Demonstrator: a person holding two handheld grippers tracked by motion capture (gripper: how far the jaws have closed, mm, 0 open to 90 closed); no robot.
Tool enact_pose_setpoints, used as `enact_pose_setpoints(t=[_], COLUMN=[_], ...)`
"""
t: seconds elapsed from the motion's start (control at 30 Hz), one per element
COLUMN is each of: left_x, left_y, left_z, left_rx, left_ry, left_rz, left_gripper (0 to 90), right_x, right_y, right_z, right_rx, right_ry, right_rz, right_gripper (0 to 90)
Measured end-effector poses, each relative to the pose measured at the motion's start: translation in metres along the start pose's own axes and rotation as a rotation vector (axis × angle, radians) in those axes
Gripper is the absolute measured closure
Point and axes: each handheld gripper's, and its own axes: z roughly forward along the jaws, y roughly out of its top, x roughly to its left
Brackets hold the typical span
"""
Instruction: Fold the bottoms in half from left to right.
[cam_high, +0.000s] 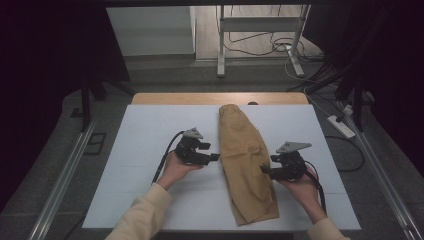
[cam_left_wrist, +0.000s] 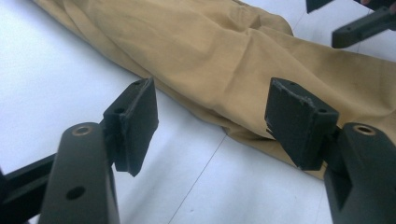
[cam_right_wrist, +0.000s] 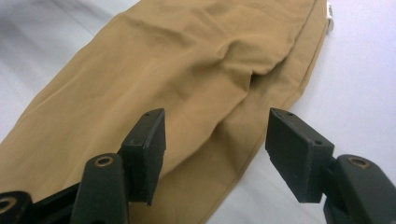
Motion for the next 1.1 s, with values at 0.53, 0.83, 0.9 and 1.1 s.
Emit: enact_pose_setpoints(t=[0.53,0.83,0.9,1.1], left_x=[0.001,0.001,0.001,0.004], left_y=[-0.002,-0.002,-0.002,-0.003], left_z=[-0.003,-0.004,-0.005,-0.007], left_rx=[0.002,-0.002,-0.005,-0.009], left_ry=[0.002,0.001,0.003,0.007], left_rz=[0.011,0.015,0.013,0.010], left_gripper=[34.1,34.0,34.0,33.9], right_x=[-0.017,-0.022,-0.022,-0.024], right_y=[0.022,0.025,0.026,0.022], right_z=[0.044,0.060,0.061,0.064], right_rx=[0.048,0.063,0.059,0.099], right_ry=[-0.023,-0.033,-0.030,-0.038], right_rz=[0.008,0.007,0.006,-0.001], right_gripper=[41.6,45.2,49.3,66.1])
